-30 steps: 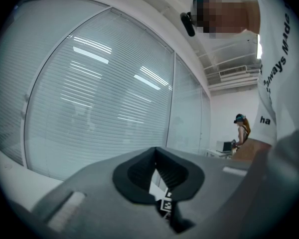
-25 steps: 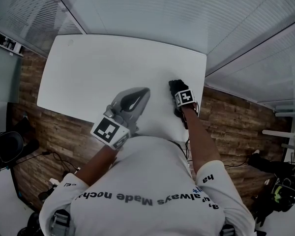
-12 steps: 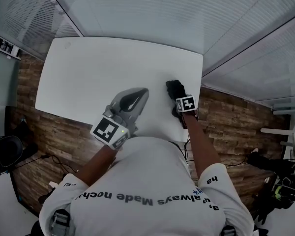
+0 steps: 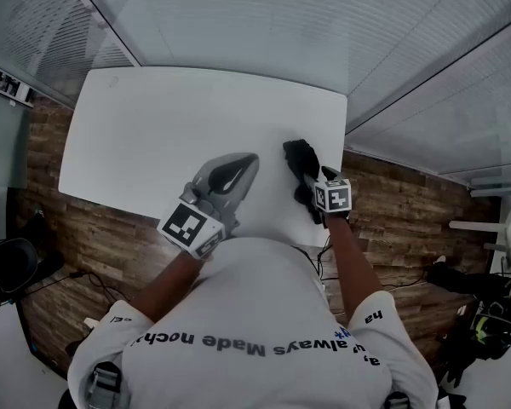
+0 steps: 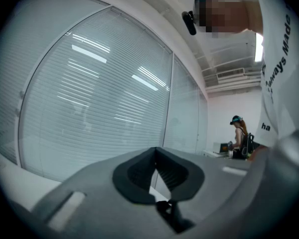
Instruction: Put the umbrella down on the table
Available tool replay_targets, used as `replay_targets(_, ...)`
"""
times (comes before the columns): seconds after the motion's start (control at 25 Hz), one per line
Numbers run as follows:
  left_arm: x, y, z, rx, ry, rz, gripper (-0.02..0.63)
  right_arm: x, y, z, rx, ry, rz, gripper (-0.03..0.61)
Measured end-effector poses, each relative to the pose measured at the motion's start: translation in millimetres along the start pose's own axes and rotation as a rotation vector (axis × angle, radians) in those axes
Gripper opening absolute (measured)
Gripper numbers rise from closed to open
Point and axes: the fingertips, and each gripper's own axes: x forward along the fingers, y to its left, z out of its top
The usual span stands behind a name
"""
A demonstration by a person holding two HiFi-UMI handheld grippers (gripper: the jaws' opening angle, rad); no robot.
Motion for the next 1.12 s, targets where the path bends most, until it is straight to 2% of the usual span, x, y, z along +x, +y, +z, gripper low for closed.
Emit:
replay_targets(0.32,4.4,-4.0,0.1,-0.002,0.0,-0.008,0.003,-67.5,17.3,52.5,-0.018,-0.232,0.014,0.218)
replay_targets(0.6,7.1,-6.7,0.8,0.0,0.003,-0.011,0.003,-139.6,53.0,104.5,-0.048,-0.42,0.089,0.171)
replay_targets(0.88,7.8,-7.5,3.4,0.0,0.002,-0.012,0.003,-205.4,94.6,148.3,-0.153,-0.578,0.11,0.144)
replay_targets(1.12,8.8,-5.5,7.4,0.009,-0.001,-0.012,0.003,-243.5,121.5,170.4,-0.215,-0.678,0.144,0.12)
